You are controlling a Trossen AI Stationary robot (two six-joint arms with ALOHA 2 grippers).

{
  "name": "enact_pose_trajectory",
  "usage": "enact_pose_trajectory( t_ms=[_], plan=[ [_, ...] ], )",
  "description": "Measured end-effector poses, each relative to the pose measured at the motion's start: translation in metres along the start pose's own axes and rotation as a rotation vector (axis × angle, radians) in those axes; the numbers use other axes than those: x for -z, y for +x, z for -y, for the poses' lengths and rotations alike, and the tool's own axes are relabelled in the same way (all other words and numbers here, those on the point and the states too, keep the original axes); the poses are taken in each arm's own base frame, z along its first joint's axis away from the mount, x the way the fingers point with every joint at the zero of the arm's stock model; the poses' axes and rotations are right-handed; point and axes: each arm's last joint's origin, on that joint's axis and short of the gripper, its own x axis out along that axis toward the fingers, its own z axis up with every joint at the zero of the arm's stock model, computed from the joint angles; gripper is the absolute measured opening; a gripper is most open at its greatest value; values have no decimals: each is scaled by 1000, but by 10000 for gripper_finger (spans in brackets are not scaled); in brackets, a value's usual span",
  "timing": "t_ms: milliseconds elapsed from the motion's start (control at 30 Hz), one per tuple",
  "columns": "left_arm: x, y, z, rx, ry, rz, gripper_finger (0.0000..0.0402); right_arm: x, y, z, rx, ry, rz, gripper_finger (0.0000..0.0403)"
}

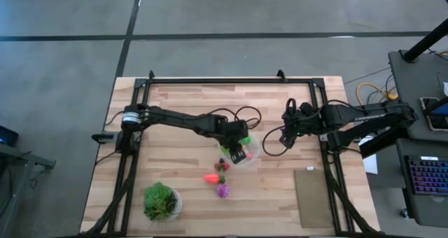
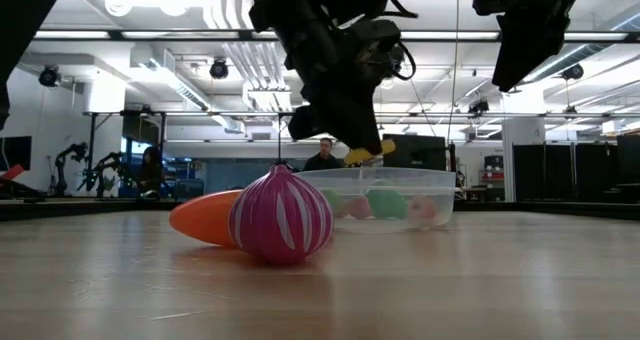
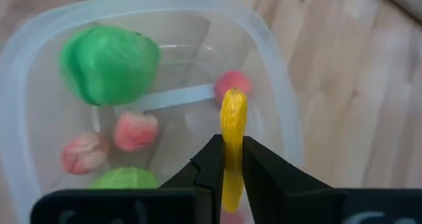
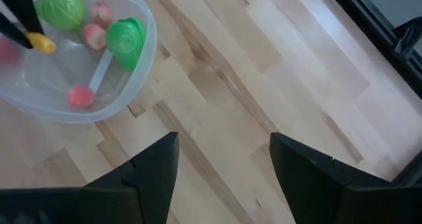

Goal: Pick and placing Produce into tupperware
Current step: Put the yellow corn into the transparent bin, then put the orange carrot into the transparent bin

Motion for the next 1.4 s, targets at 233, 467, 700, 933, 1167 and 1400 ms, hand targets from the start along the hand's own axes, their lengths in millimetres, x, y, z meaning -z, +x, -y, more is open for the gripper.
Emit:
enact_pose_trajectory(
  t_ms=[233, 467, 700, 933, 1167, 1400],
  plan=[
    [2, -7, 0, -12, -6, -1, 110, 0, 0, 0, 1, -8, 1, 231],
    [3, -20, 4, -8, 53, -17, 195, 0, 0, 0, 3, -8, 3, 231],
    [39, -75, 38, -21, 467, -50, 208, 0, 0, 0, 4, -9, 3, 231],
    [91, -82, 57, -79, 452, -77, 208, 0, 0, 0, 5, -7, 7, 231],
    [113, -77, 68, -101, 442, -55, 208, -1, 0, 0, 2, -6, 11, 231],
    [126, -48, 77, -52, 385, -124, 208, -1, 0, 0, 2, -6, 10, 231]
  ],
)
